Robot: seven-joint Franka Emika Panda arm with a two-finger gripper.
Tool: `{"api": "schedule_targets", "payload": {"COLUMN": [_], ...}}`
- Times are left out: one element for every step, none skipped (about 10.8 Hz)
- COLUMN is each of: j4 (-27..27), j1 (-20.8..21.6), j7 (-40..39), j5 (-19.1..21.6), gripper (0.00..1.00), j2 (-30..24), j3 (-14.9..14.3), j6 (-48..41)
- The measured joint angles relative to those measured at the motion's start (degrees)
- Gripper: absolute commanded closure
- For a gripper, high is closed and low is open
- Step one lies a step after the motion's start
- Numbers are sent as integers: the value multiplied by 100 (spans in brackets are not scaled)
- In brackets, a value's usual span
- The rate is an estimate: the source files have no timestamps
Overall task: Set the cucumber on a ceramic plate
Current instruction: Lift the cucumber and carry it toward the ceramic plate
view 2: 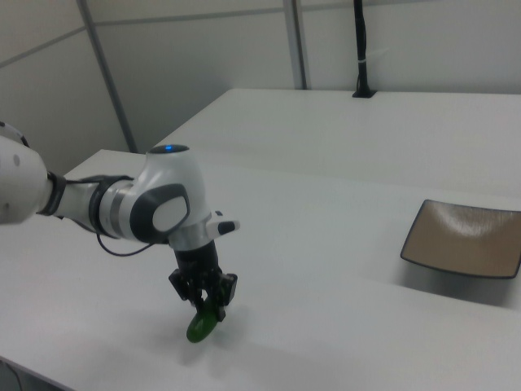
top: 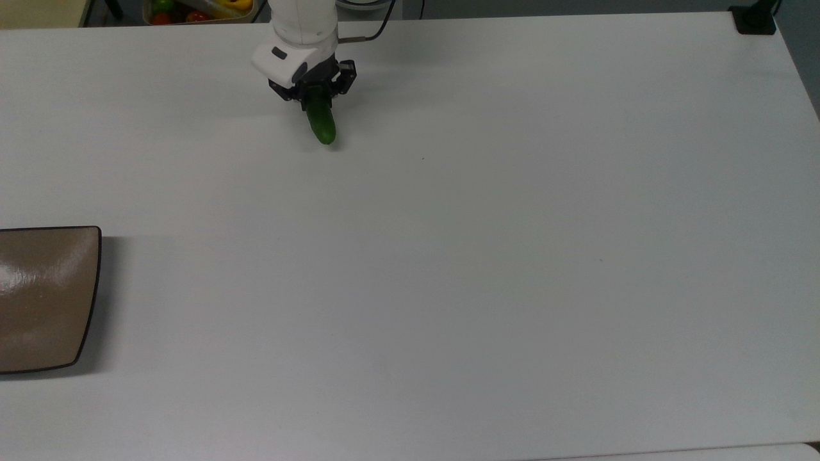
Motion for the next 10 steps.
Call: {"api": "schedule_targets", "payload": {"j4": [188, 457, 844, 1240, 1699, 2080, 2393, 2571, 2640, 2645], "j1": [-31, -77, -115, -143, -192, -274, -399, -536, -670, -790], "j7": [0, 0, 0, 0, -2, -35, -143, -321, -604, -942], "j5": [0, 0, 36, 194, 407, 542, 632, 700, 748, 758], "gripper": [96, 96, 96, 96, 96, 96, 96, 95, 95, 95], "j2": [-46, -76, -100, -118, -134, -141, -141, -140, -132, -101], "j3": [-4, -5, -5, -5, -5, -6, -8, -9, -11, -12], "j6": [-266, -608, -1036, -1431, -1810, -2073, -2250, -2328, -2336, -2336]}}
